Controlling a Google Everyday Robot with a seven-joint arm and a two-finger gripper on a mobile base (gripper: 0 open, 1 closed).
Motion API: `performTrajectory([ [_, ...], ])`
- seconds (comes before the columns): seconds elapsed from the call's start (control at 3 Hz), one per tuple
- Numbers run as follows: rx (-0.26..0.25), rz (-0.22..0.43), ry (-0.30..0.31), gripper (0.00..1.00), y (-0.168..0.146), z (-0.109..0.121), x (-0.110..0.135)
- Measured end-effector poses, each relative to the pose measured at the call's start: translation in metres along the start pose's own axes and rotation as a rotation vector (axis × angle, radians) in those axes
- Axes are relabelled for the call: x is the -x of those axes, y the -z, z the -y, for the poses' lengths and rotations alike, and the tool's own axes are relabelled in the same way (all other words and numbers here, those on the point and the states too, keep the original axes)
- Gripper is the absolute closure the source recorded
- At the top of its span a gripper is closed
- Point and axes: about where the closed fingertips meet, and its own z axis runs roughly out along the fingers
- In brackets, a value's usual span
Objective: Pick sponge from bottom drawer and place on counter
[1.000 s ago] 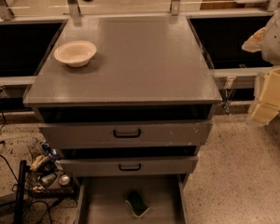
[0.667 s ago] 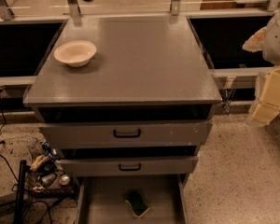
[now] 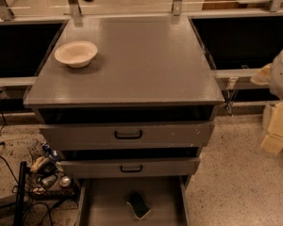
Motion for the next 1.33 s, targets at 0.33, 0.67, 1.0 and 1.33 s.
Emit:
performTrajectory([
  [0.33,0.052,-0.025,-0.033,0.00,-0.017,-0.011,-0.024],
  [0.67,0.133,-0.068,-0.063,0.00,-0.050,-0.029,-0.041],
  [1.0,0.173,-0.097,-0.059,0.00,-0.067,-0.038,-0.044],
  [1.33,0.162,-0.092,-0.107,0.00,-0.073,-0.031,-0.045],
])
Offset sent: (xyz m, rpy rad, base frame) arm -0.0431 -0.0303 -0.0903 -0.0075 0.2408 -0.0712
